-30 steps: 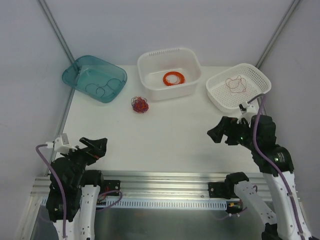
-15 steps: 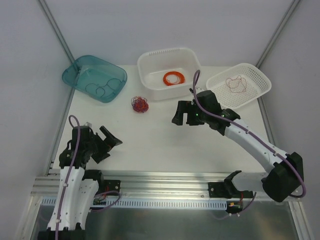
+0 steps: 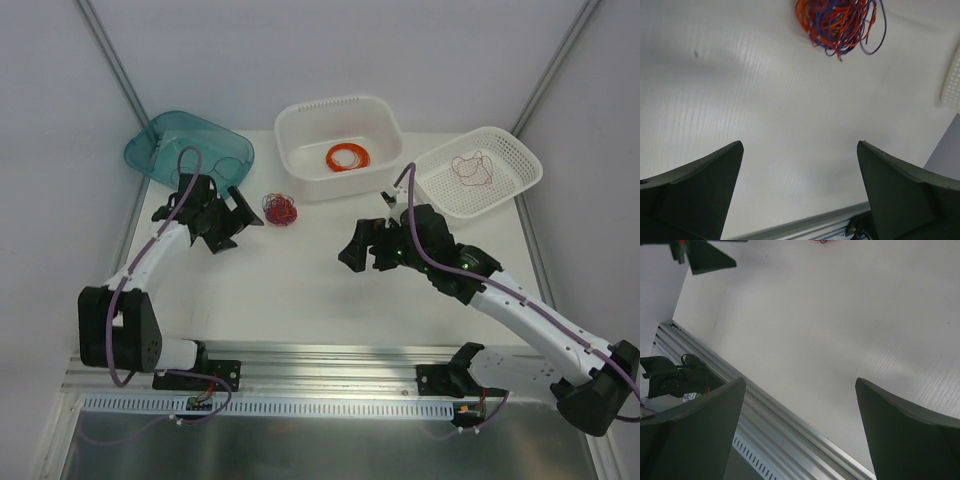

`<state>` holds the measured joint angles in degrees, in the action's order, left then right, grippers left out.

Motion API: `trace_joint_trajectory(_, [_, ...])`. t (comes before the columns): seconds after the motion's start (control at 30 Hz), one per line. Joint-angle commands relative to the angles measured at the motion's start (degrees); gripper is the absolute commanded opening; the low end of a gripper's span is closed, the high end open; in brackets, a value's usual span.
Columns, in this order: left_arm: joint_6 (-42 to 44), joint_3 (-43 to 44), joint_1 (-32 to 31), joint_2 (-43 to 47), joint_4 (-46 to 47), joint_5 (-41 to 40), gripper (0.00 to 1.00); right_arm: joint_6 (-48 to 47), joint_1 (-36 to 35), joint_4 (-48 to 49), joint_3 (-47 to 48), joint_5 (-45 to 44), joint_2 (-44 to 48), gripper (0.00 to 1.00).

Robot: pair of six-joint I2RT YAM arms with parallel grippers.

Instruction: Untangle the cables

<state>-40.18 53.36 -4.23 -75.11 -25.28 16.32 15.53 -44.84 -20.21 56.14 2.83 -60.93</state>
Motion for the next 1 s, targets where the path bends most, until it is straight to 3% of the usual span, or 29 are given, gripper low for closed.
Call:
trace_joint_trajectory(0.0, [3.0, 6.7, -2.5, -7.3, 6.1, -3.1, 0.99, 1.1, -1.7, -1.2, -1.8, -1.9, 5.1, 0.97])
trace_joint_trajectory(0.37, [0.9, 20.2, -6.3, -28.0, 10.7, -6.3, 0.98, 1.3, -4.6, -9.6, -5.1, -10.0, 18.3, 0.97])
trace_joint_trajectory(0.63, [-0.5, 21.7, -9.1, -35.4, 12.6, -9.5, 0.85, 4.2, -5.3, -13.8, -7.4, -13.8, 23.9, 0.97])
trace_joint_trajectory(0.77, [-0.2, 20.6, -10.4, -37.0, 13.6, -9.6, 0.73, 5.3, -5.9, -14.9, -8.7, -15.0, 26.2, 0.97])
trace_joint_trajectory(0.87, [0.6, 19.0, -11.4, -36.9, 13.9, -9.3, 0.58, 5.7, -6.1, -15.6, -9.6, -15.7, 27.9, 0.97])
trace_joint_trajectory(0.9, [1.1, 17.7, -12.0, -36.6, 14.2, -9.4, 0.4, 5.6, -6.1, -15.8, -9.6, -15.8, 28.1, 0.97])
trace_joint_trajectory(0.97, [1.3, 16.2, -12.6, -35.0, 14.5, -9.5, 0.24, 5.3, -6.1, -15.8, -9.8, -15.6, 28.2, 0.97])
